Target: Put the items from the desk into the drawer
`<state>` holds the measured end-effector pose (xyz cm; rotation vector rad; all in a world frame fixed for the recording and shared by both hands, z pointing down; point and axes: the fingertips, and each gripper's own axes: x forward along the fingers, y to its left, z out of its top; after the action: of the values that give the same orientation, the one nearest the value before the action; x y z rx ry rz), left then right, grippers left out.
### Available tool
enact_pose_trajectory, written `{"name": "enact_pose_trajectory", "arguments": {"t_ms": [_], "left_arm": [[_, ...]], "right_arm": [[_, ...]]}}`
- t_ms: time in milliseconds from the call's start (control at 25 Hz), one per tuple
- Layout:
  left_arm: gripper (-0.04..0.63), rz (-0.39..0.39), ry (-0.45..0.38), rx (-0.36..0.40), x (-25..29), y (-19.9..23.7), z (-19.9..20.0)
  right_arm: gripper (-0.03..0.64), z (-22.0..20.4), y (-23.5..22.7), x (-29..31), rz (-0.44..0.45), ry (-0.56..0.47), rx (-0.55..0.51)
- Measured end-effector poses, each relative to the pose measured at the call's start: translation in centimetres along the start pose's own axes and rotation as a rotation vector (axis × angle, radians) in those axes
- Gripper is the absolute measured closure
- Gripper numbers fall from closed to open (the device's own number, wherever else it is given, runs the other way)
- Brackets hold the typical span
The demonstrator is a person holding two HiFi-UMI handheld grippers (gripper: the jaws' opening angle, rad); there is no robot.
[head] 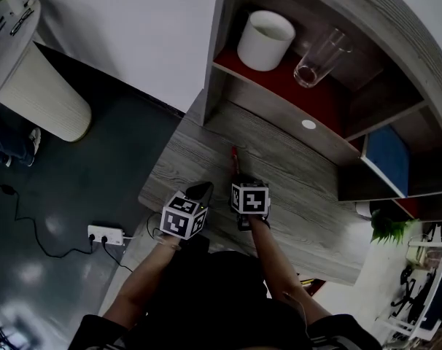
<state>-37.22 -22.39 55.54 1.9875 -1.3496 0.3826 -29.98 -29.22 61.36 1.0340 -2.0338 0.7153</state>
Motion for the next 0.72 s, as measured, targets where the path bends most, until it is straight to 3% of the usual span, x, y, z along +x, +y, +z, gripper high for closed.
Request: {"name": "enact_pose_trajectory", "arguments": {"t_ms": [360,720], "left_arm": [[0.578,-0.016,-0.007,0.017,0.0,-0.8,0.4],[0.578,-0.106,0.008,0.086,1.8,-5.2,1.0]], "right_arm": [[0.563,0.6,-0.6,-1.6,0.002,-0.064,0.044],[0.563,0.4,-3.4,-5.4,-0.031,-0.16,0.124]]}}
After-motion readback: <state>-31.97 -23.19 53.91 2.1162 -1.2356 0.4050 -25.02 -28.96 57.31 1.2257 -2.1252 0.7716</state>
